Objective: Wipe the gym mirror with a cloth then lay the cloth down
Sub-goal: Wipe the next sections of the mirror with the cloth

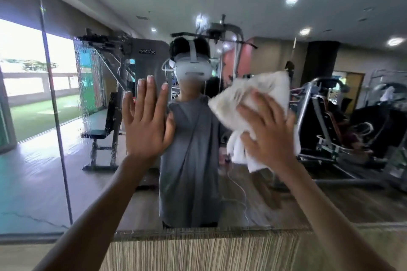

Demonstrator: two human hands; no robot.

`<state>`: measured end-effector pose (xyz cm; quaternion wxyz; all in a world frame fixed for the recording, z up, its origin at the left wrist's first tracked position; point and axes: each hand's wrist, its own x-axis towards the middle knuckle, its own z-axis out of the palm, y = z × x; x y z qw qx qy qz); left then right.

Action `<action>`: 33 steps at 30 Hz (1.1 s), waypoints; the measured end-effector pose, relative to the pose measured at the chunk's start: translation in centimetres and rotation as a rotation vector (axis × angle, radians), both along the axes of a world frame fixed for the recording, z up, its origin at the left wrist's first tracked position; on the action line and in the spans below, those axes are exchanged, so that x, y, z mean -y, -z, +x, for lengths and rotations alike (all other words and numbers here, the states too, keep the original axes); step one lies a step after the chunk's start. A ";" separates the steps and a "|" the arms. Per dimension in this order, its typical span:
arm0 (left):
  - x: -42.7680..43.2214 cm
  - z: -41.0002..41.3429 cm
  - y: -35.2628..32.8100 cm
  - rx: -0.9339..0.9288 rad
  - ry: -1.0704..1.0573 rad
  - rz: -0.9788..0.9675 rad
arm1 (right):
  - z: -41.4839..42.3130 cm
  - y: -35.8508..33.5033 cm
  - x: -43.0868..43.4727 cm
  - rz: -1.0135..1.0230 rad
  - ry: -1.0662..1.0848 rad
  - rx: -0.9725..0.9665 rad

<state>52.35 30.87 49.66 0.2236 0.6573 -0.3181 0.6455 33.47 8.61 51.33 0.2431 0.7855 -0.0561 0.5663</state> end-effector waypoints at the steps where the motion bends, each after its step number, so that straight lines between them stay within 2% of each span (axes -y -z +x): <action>1: 0.1 0.0 0.0 -0.001 0.001 -0.006 | 0.3 -2.1 -0.4 0.101 -0.005 0.081; 3: 0.0 0.0 -0.1 0.001 0.010 -0.006 | 2.0 -5.7 -2.5 0.232 -0.014 0.217; 5: -0.2 0.0 -0.1 0.017 0.019 -0.004 | 4.1 -7.3 -5.0 0.233 0.008 0.253; 8: -0.4 0.1 -0.1 0.038 0.025 0.000 | 5.7 -5.5 -7.0 0.099 -0.001 0.185; 11: -0.5 0.4 -0.1 0.034 0.035 0.002 | 4.5 -1.5 -5.4 -0.190 0.006 -0.013; 13: -0.3 0.3 0.0 0.036 0.027 -0.005 | 2.8 0.3 -3.0 -0.301 -0.002 -0.096; 14: -0.1 0.2 0.0 0.033 0.019 -0.013 | 2.0 0.3 -1.8 -0.277 0.003 -0.113; 16: 0.3 -0.1 0.2 0.018 0.015 -0.029 | 0.9 -1.4 -0.1 -0.107 0.031 -0.061; 19: 0.3 -0.2 0.1 0.011 0.019 -0.035 | 1.9 -7.0 -1.6 0.234 0.032 0.182; 21: 0.1 -0.1 0.0 0.025 0.018 -0.033 | 3.8 -9.7 -4.3 0.302 0.031 0.266; 24: -0.1 0.0 0.1 0.048 0.011 -0.027 | 6.2 -9.7 -7.3 0.143 0.015 0.220; 29: -0.7 -0.4 -0.2 0.043 0.021 -0.028 | 3.6 -5.1 -4.3 -0.387 -0.018 -0.168; 31: -1.3 -0.5 -1.1 0.039 0.015 -0.009 | 1.7 -7.2 -1.6 -0.359 -0.043 -0.201; 33: -1.7 -0.4 -3.6 0.018 0.009 0.033 | 1.0 -12.1 -0.3 -0.134 -0.013 -0.059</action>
